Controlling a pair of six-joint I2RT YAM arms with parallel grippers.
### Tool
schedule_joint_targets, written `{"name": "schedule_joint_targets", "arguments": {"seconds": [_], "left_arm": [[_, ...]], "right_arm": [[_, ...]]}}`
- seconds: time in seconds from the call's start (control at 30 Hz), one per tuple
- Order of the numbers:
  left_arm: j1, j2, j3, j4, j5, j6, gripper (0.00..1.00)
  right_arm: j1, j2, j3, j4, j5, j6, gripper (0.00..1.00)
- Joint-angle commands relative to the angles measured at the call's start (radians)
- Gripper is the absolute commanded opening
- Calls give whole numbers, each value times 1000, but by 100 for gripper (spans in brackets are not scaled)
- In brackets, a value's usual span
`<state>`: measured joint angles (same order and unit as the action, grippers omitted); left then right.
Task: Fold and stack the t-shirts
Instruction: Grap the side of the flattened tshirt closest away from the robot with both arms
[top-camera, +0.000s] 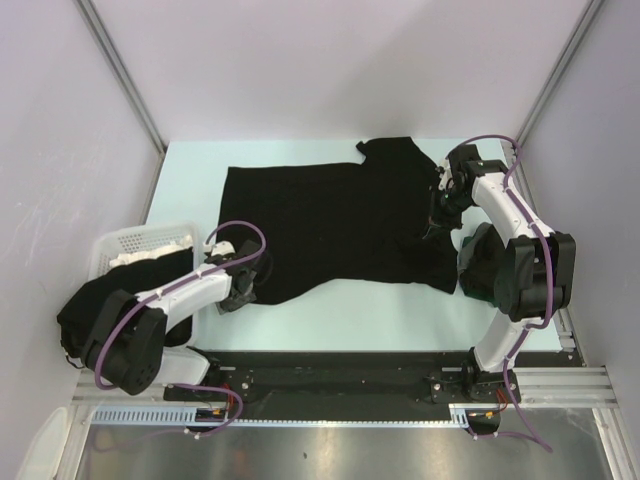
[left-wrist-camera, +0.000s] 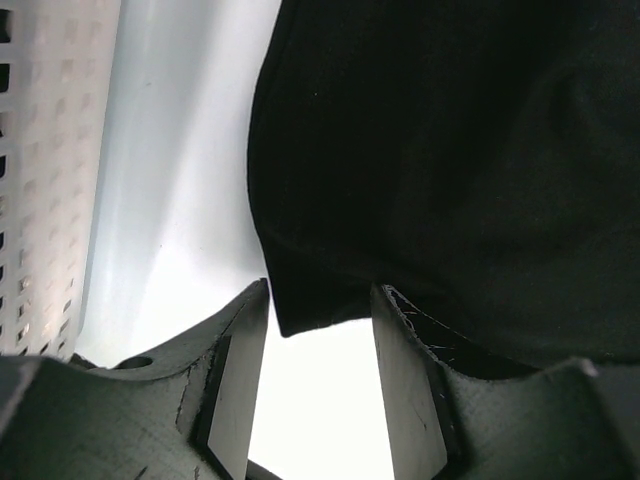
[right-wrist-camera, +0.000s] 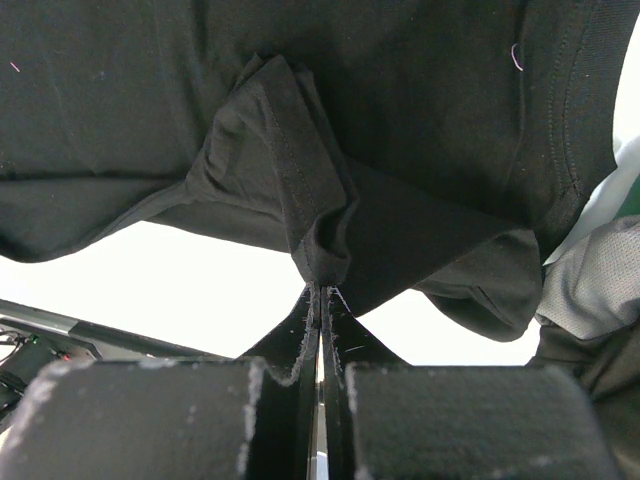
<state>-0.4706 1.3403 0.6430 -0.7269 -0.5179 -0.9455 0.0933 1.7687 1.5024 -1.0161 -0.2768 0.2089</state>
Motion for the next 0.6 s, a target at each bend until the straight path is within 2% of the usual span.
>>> {"name": "schedule_joint_targets", "arguments": {"seconds": [0.0, 0.13, 0.2, 0.23, 0.43, 0.57], "left_arm": [[-3, 30, -46, -17, 111, -44, 51], [-7, 36, -45, -5, 110, -45, 43], [-7, 45, -46, 7, 114, -47, 35], [-5, 52, -45, 9, 119, -47, 26], [-7, 68, -32, 14, 116, -38, 0], [-7, 62, -22, 0, 117, -36, 0]], "right_arm": [[-4, 0, 13, -7, -19, 3, 0], [-4, -2, 12, -7, -24, 1, 0], [-6, -2, 12, -9, -25, 1, 0], [-4, -2, 12, -9, -25, 3, 0], [-4, 0, 13, -9, -25, 1, 0], [-4, 3, 13, -9, -25, 1, 0]]}}
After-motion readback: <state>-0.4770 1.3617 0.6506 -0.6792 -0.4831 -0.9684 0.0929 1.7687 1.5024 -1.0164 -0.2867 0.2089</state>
